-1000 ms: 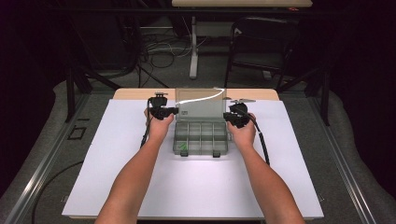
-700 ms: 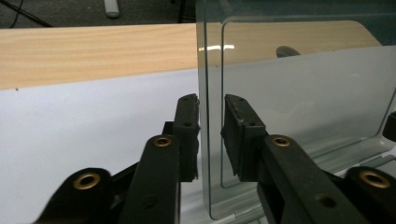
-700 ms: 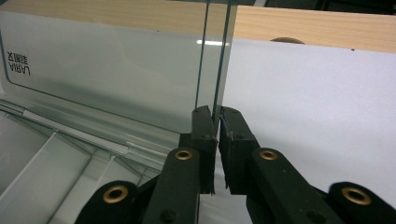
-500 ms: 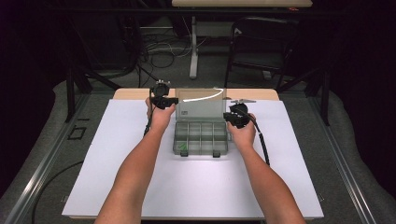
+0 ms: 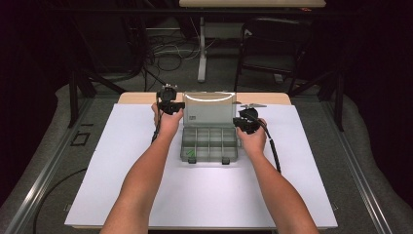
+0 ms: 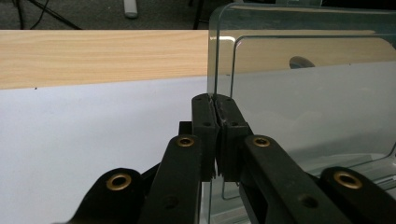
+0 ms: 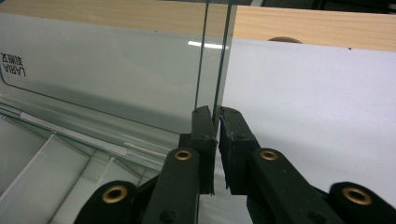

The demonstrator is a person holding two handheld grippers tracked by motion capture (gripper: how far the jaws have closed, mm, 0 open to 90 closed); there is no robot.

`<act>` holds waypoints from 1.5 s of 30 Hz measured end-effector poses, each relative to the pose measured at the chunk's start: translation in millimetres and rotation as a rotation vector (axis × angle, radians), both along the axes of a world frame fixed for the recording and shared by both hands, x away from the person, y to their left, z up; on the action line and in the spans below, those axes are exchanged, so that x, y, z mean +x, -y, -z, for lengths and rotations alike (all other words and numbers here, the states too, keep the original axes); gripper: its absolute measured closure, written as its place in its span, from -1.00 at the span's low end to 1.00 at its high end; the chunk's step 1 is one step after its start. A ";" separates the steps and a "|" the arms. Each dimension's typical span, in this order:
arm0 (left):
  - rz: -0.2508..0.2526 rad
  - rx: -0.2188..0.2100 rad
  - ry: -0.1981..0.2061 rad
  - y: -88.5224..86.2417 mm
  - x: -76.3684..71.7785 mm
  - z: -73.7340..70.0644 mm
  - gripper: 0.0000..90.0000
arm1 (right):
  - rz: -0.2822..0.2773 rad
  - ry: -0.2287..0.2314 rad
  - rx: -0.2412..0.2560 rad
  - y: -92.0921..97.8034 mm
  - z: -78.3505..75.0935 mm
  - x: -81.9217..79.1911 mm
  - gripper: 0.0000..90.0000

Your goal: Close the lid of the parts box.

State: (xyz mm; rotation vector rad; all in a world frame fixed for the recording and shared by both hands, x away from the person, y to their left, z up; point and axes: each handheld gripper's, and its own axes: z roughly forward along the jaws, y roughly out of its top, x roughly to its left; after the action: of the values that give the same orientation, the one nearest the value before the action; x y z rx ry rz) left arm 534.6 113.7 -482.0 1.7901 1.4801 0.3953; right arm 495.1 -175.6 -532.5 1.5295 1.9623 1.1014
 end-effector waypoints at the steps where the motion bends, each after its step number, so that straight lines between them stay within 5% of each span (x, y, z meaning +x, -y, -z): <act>1: -0.002 0.003 0.005 0.1 -0.2 0.1 0.96 | 0.000 -0.002 -0.002 -0.3 -0.1 0.2 0.88; 11: -0.005 0.001 0.033 0.9 -6.4 -0.4 0.97 | 0.001 0.003 -0.034 -4.5 -7.3 -0.5 0.71; 30: -0.002 -0.002 0.108 -0.6 -18.7 2.8 0.97 | 0.011 0.061 -0.059 -4.1 -58.3 12.7 0.64; 45: 0.013 -0.008 0.135 -3.2 -22.8 5.1 0.97 | 0.023 0.076 -0.072 -9.5 -61.0 23.3 0.82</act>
State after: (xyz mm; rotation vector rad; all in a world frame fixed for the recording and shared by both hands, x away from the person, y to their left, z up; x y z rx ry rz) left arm 511.9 116.9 -487.1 1.7307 1.3734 0.4927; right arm 518.4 -166.1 -471.6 1.4481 1.9079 1.0522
